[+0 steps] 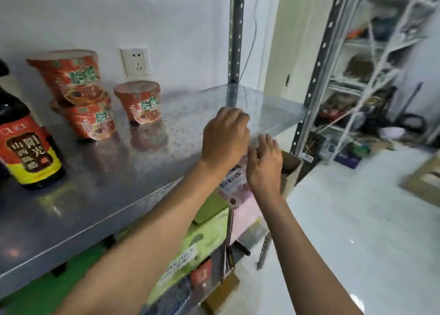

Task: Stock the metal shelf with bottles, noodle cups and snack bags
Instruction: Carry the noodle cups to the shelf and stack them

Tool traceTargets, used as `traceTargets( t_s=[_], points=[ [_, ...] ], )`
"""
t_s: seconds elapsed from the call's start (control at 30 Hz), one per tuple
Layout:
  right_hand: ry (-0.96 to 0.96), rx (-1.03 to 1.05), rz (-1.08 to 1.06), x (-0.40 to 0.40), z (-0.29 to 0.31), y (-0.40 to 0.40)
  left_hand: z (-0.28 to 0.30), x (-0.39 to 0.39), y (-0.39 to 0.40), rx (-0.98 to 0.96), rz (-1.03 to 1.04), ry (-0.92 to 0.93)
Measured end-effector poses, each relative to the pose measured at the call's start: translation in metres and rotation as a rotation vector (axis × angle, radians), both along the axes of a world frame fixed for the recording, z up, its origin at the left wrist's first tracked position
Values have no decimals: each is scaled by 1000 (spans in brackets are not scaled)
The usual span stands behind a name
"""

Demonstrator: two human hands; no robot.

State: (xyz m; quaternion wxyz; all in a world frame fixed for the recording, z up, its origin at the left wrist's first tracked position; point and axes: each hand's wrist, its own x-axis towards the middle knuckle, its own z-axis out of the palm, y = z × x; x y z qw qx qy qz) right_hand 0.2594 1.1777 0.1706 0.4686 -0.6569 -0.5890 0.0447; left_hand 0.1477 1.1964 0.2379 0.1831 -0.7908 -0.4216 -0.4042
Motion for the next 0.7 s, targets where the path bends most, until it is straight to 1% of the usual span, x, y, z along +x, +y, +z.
traceTargets(
  t_s=[0.1,0.2,0.27,0.33,0.43,0.53,0.7],
  points=[
    [98,3,-161,29,-8,-78,-39,41,-47,-32,-194,-60],
    [50,13,-365,65,-19,-158,-75,91,-96,-75,-400,-40],
    [19,-24,-504,87,-26,-207,-90,124,-130,-103,-470,-11],
    [36,-62,-646,105,-32,-262,-98,156,-172,-182,-567,6],
    [39,-83,-793,127,-38,-341,-99,195,-241,-313,-703,43],
    [68,-105,-968,146,-45,-421,-102,230,-312,-347,-845,97],
    [192,-127,-1190,156,-65,-561,-124,277,-441,-404,-1100,172]
  ],
)
